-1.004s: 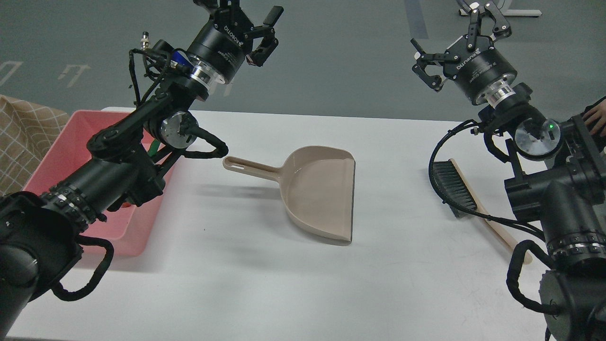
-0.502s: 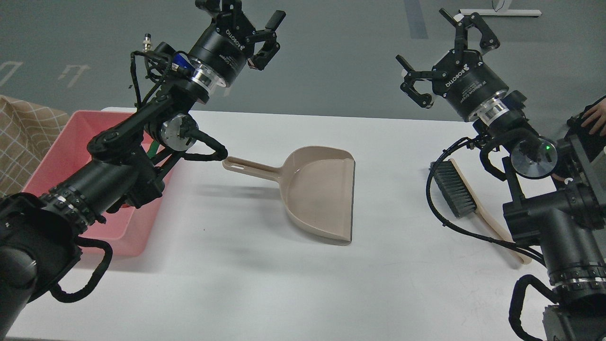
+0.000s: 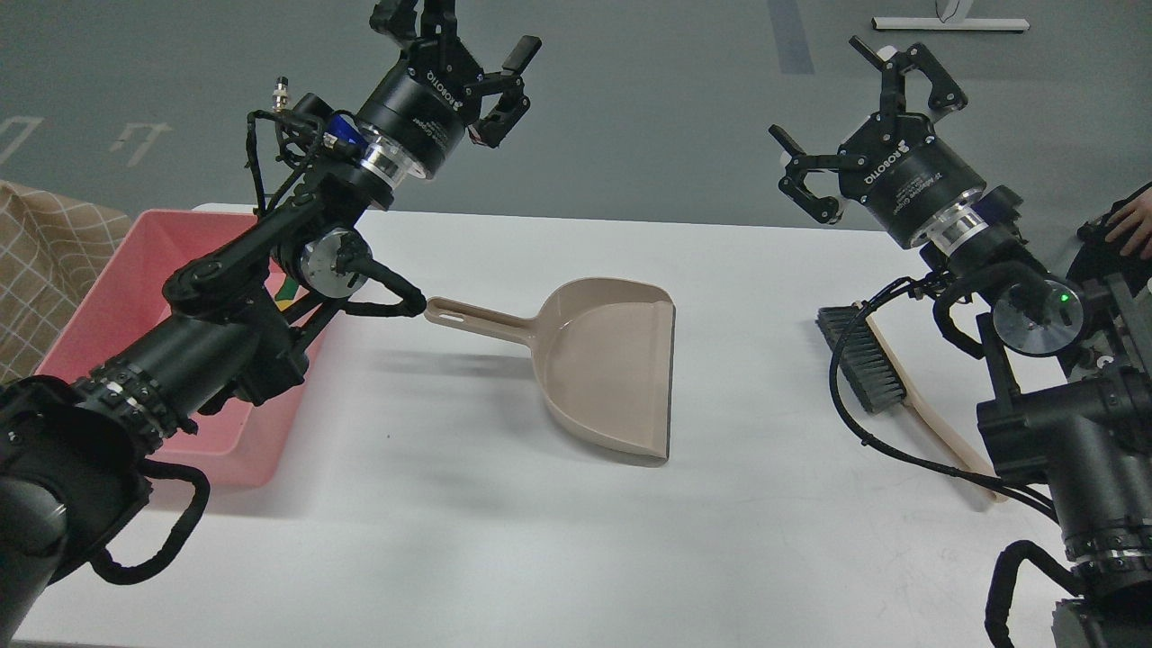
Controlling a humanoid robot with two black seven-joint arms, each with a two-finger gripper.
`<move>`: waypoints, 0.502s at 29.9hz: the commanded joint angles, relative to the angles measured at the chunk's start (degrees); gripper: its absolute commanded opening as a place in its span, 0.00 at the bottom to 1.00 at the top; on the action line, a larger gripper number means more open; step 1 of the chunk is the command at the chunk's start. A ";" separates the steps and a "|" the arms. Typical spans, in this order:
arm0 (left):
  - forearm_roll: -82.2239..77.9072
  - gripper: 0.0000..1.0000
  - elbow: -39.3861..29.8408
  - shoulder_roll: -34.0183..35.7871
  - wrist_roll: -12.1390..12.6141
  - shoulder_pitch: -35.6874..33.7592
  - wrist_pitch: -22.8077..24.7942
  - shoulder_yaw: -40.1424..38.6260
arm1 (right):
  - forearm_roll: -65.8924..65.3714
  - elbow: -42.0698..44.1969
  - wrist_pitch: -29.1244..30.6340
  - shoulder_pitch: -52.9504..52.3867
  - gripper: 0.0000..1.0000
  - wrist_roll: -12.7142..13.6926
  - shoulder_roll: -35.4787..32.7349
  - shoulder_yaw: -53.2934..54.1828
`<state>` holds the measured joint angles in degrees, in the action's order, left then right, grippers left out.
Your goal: Sweep and dump garbage into bin
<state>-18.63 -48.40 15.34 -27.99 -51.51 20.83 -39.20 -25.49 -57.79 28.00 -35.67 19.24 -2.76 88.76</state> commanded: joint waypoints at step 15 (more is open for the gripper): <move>0.09 0.98 -0.20 -0.40 -0.01 0.62 0.00 -0.70 | 0.01 0.39 0.00 0.08 1.00 -0.87 0.21 0.63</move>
<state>-18.55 -48.64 14.97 -27.99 -51.10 20.83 -39.61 -25.49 -57.42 28.00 -35.59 18.45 -2.56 89.20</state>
